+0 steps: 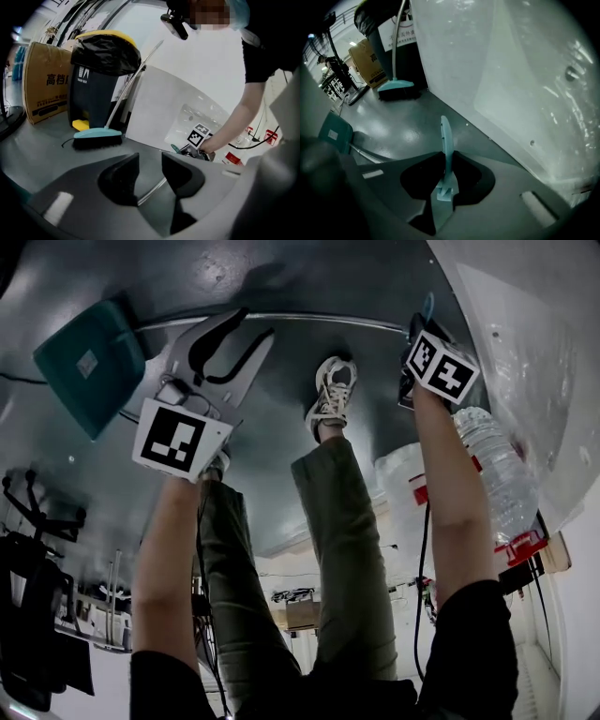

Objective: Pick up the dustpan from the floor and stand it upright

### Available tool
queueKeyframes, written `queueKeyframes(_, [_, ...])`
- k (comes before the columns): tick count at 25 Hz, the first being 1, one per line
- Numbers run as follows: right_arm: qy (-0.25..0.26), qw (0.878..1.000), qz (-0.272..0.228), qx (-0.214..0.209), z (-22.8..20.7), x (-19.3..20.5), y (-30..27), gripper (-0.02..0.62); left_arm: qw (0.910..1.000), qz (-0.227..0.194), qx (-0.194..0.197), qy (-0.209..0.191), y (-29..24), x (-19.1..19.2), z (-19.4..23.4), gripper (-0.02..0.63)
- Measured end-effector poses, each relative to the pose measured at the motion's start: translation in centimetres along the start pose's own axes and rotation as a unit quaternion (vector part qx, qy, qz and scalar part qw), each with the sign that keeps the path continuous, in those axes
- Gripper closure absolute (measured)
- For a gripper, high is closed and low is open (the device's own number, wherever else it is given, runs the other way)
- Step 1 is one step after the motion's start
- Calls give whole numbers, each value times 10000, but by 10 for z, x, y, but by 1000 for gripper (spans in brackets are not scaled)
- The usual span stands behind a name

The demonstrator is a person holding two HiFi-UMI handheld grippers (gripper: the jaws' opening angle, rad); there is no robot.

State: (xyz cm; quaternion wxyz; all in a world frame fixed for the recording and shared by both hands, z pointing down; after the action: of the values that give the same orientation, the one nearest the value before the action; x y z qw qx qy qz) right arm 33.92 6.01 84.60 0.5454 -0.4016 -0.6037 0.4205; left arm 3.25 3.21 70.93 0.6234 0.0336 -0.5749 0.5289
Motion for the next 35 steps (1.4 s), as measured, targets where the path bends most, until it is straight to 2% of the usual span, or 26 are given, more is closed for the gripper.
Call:
queueKeyframes(13, [598, 9949, -808, 20, 68, -101, 129, 532, 9976, -492, -483, -51, 108, -62, 11, 443])
queueKeyframes(17, [934, 9903, -1025, 11, 95, -139, 169, 529, 9959, -662, -615, 100, 145, -82, 11, 443])
queueKeyframes(24, [1501, 9804, -1268, 166, 123, -184, 232, 528, 9930, -878, -741, 262, 203, -113, 3, 443])
queueKeyframes(35, [1940, 9704, -1310, 592, 141, -229, 312, 523, 9861, -1111, -1156, 434, 291, -144, 18, 443])
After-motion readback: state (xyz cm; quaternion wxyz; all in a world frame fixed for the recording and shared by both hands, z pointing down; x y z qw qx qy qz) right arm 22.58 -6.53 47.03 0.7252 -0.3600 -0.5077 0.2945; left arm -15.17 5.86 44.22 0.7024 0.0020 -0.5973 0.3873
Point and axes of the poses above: the fingertips, and each gripper's own axes: y backward along the fingers, z to its left, x out of its underside, the point moved 2 cm from there along y, backward along the fingers, and after that the axes turned 5 degrees about -x, right-handed, at the moved point
